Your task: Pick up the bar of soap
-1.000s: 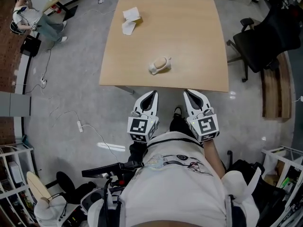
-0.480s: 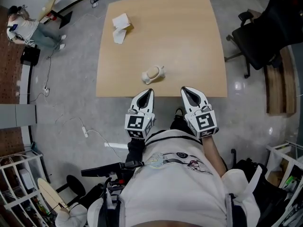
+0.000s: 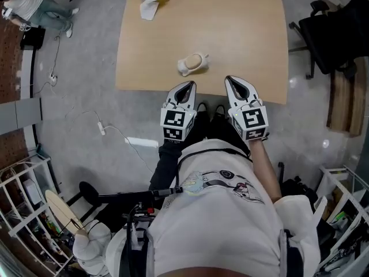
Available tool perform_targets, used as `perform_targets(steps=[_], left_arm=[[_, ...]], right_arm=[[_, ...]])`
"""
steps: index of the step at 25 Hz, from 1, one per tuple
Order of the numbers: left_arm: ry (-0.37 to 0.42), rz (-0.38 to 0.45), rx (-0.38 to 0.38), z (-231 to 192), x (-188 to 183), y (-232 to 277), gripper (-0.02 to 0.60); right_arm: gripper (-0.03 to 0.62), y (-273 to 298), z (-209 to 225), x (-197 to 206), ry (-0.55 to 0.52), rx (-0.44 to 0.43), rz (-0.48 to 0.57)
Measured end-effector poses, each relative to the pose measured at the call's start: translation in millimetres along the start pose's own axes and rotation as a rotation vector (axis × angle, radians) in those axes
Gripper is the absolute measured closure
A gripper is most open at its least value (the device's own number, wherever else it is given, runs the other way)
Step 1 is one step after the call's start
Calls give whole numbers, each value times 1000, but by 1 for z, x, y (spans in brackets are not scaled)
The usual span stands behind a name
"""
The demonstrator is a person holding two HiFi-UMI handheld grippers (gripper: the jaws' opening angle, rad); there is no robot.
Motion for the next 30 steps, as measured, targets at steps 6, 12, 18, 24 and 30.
perform_targets(steps=[6, 12, 18, 24, 30], left_arm=[[-10, -86, 20, -26, 16, 23, 581], [-22, -146, 2, -49, 31, 45, 581], [-18, -223, 11, -68, 45, 66, 581], [51, -281, 22, -81, 55, 89, 581], [169, -328, 39, -98, 57, 118, 581]], right_arm=[[589, 33, -12, 12, 20, -21, -72], [589, 56, -19, 32, 36, -41, -161], [589, 76, -22, 43, 48, -56, -214], [589, 81, -16, 46, 55, -44, -248], [589, 90, -4, 51, 69, -21, -279]])
Point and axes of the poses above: the fingertips, and each gripper's own axes: y forward along the fingers, z to its right, x out of its underside, the point moved 10 cm from there along -y, backward along the fingers, and after that the axes turned 13 degrees about -y, right-handed, at the moved point
